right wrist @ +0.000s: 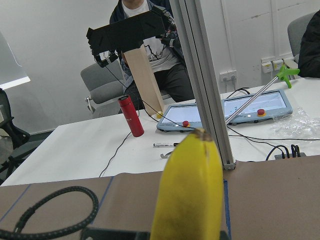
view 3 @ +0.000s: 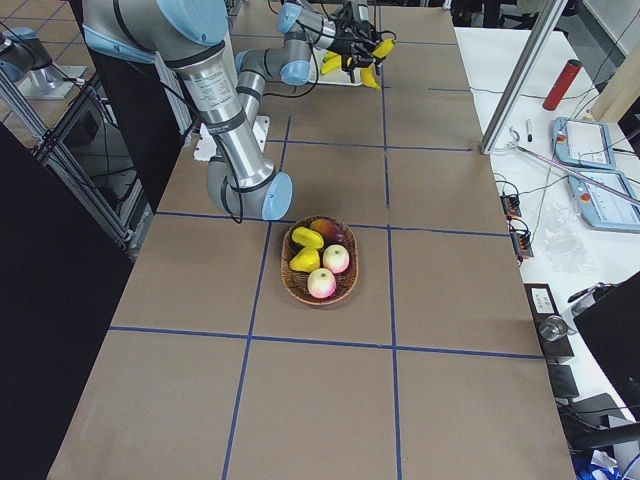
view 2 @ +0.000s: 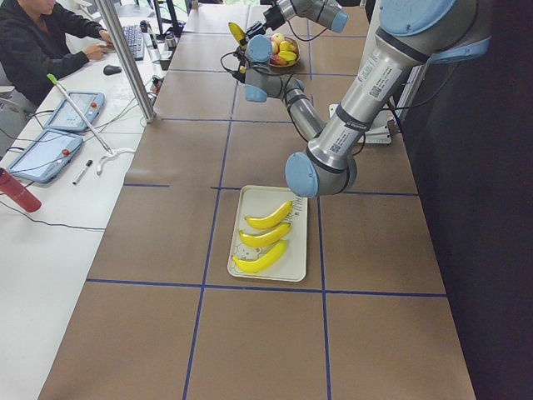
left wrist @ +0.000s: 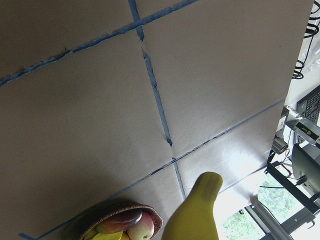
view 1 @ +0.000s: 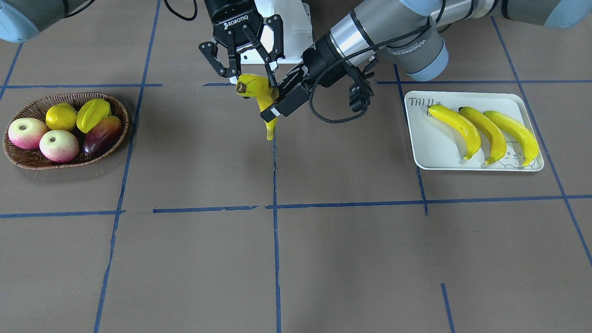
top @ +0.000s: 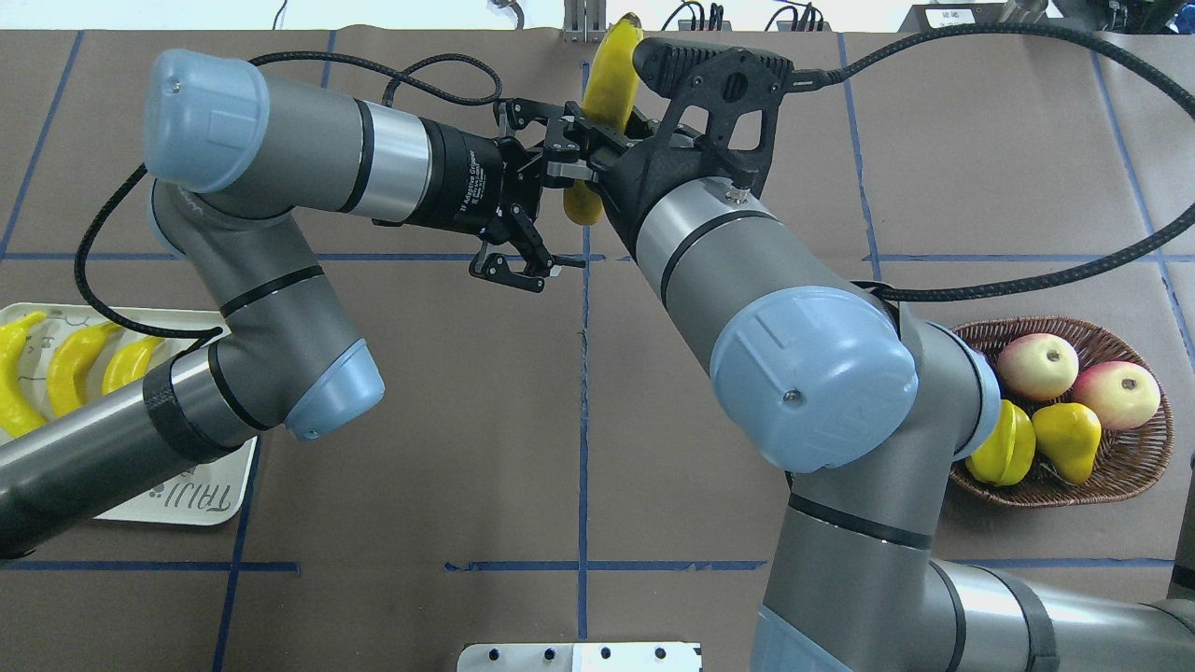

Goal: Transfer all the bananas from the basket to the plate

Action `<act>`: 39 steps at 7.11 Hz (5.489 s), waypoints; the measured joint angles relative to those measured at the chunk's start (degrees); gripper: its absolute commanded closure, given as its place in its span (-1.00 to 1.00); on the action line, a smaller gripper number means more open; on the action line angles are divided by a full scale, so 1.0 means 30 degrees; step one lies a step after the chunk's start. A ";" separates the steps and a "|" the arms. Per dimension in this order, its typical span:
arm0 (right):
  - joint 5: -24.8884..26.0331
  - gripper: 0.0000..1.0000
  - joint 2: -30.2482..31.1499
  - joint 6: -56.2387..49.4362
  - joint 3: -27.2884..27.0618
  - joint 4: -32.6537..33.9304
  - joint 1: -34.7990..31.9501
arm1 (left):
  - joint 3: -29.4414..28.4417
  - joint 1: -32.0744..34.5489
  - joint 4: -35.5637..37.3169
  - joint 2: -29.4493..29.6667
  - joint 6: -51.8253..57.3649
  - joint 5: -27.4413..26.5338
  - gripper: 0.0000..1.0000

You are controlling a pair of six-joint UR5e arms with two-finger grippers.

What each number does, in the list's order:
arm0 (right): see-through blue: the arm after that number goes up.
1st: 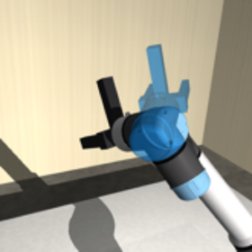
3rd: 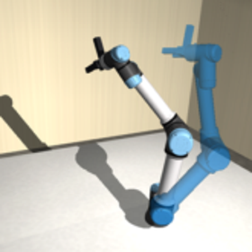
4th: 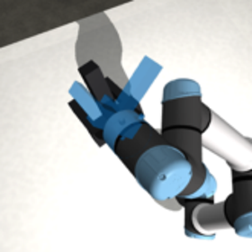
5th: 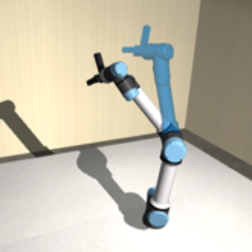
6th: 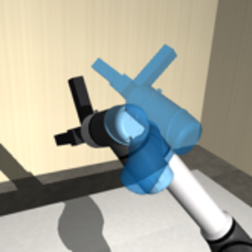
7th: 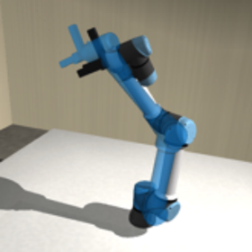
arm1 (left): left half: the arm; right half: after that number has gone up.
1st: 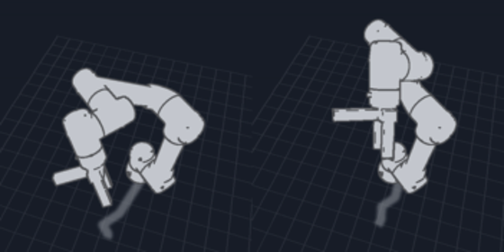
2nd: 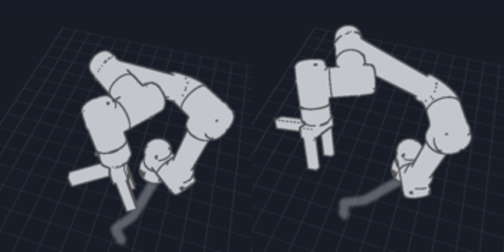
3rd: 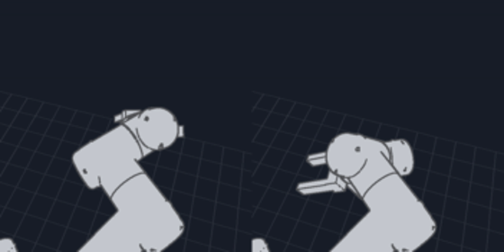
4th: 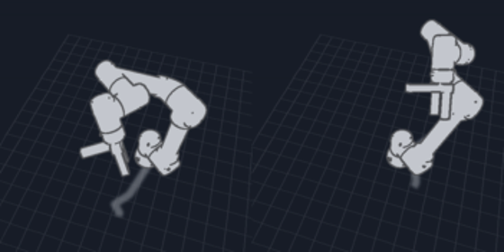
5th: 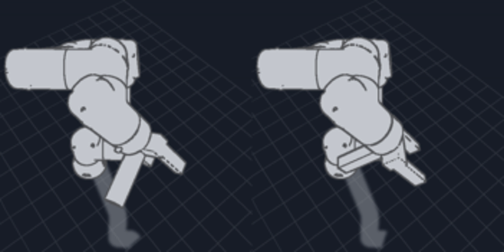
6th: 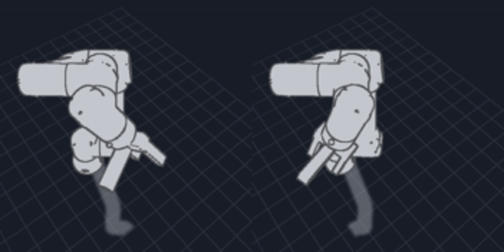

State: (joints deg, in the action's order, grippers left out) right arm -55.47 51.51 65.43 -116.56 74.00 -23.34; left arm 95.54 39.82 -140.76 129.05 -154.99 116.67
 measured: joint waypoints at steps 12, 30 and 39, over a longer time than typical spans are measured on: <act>-0.3679 -1.00 0.2538 -0.0479 -0.4845 0.0482 -0.0377 | -0.1110 0.0778 -0.0280 -0.0341 -0.0319 0.0409 1.00; -2.1823 -1.00 0.6114 -0.8182 -0.5182 1.1287 -1.3312 | 0.3467 -0.0679 0.5290 -1.4387 2.6808 -0.8412 1.00; -2.2394 -1.00 0.5977 -0.8165 -0.5206 1.1257 -1.3446 | 0.2983 -0.1030 0.5343 -1.5439 3.0188 -1.0377 -1.00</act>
State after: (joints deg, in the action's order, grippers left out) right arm -122.65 69.44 40.94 -132.18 107.77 -63.68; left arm 104.49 36.73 -124.73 82.74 -64.43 85.53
